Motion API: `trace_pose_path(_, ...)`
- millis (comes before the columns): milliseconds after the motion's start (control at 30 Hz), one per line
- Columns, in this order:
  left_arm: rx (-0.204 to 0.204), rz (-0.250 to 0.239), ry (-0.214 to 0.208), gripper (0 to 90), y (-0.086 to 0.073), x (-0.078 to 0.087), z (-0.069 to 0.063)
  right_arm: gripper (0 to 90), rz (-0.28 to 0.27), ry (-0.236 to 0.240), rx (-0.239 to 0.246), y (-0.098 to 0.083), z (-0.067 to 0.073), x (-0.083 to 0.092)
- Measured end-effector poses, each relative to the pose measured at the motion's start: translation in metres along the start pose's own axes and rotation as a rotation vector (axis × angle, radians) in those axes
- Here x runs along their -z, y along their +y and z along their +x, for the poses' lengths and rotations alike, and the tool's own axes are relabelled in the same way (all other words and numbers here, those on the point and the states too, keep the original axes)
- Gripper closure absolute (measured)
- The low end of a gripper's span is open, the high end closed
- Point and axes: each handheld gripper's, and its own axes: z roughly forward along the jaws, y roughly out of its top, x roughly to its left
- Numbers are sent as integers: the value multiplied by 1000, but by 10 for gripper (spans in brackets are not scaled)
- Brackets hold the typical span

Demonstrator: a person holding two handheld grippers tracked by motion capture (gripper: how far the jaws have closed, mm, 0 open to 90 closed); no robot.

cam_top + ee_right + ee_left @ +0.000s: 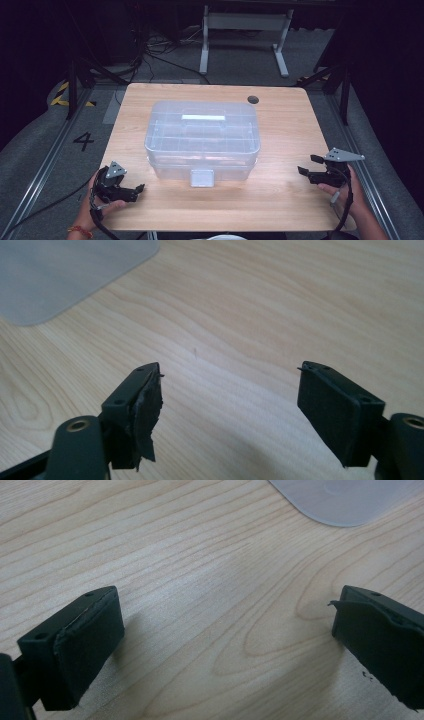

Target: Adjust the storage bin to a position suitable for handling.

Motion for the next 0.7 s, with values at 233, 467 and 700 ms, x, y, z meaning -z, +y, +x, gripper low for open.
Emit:
trace_pose_path(233,1,0,0,6,0,0,0,295,-40,-9,61,28,8,4)
trace_pose_path(467,0,0,0,6,0,0,0,315,-74,-14,107,48,14,7)
trace_pose_path(700,1,0,0,6,0,0,0,306,-125,27,106,73,19,12)
